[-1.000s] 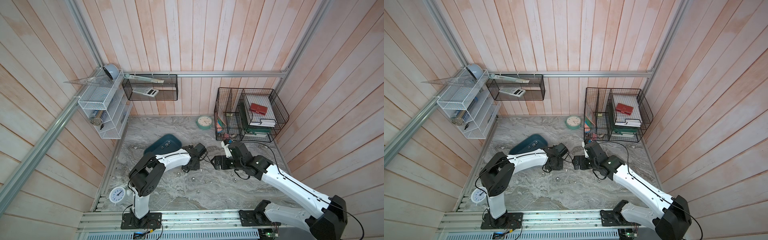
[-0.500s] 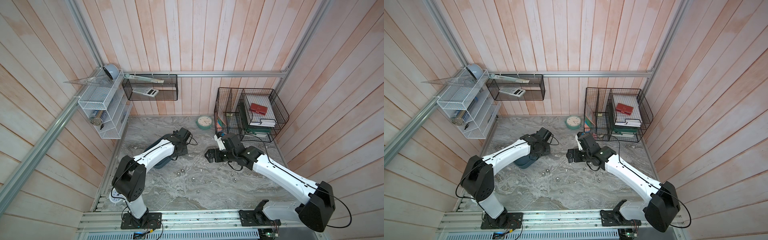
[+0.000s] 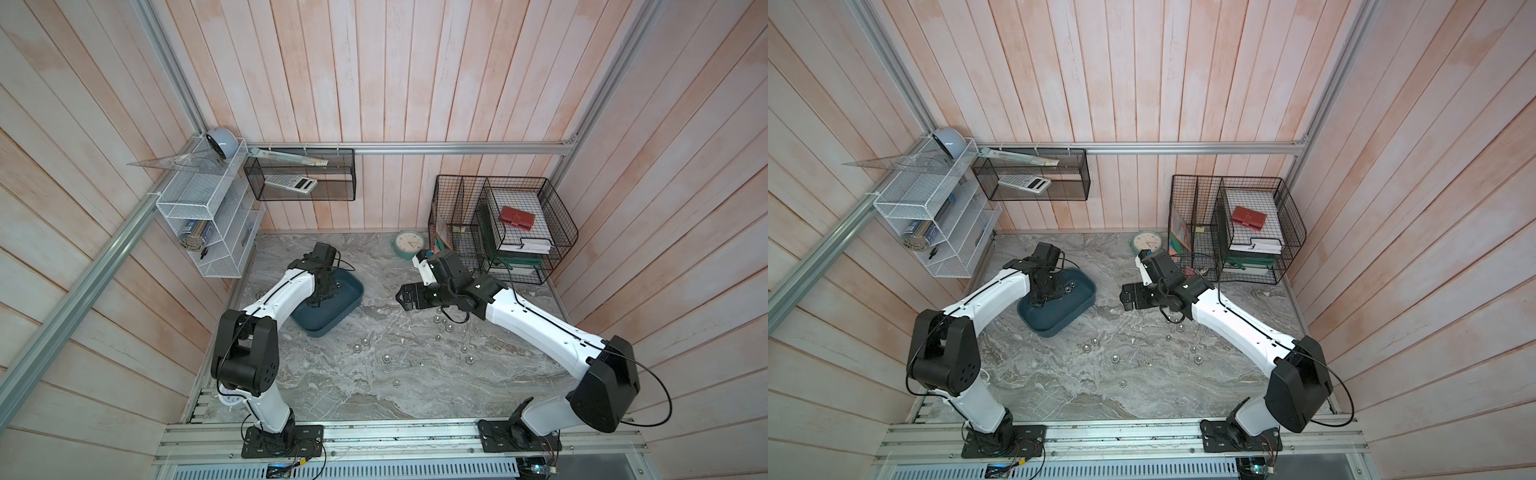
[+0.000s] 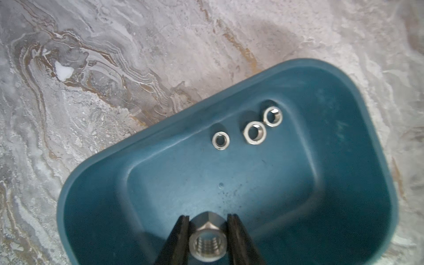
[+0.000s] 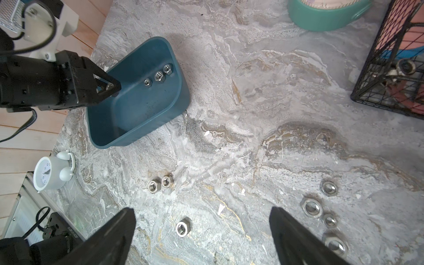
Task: Put the nuts on the desktop into the storage box
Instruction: Place the nut in the storage box.
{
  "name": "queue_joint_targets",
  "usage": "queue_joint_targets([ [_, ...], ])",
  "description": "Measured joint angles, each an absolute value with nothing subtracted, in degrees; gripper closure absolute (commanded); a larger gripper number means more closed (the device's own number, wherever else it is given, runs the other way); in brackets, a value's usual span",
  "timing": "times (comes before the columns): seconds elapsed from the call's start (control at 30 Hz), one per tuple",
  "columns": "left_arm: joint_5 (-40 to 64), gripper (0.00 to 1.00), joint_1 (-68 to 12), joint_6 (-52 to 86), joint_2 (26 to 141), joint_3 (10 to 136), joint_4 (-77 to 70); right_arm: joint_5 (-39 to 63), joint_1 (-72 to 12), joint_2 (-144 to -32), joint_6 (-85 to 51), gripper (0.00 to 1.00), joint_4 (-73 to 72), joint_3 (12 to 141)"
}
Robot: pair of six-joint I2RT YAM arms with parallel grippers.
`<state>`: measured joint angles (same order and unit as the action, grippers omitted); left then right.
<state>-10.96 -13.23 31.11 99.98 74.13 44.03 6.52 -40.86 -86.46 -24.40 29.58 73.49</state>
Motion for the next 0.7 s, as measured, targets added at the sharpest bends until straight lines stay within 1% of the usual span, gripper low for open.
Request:
queue_joint_targets([
  [0.27, -10.94, 0.68, -11.33, 29.45, 105.25, 73.91, 42.13, 6.48, -40.86, -89.27, -23.27, 0.02, 30.20, 76.18],
  [0.7, -10.70, 0.68, -10.63, 28.45, 112.12, 75.53, 39.90, 5.80, -40.86, -89.91, -22.20, 0.02, 31.73, 77.23],
])
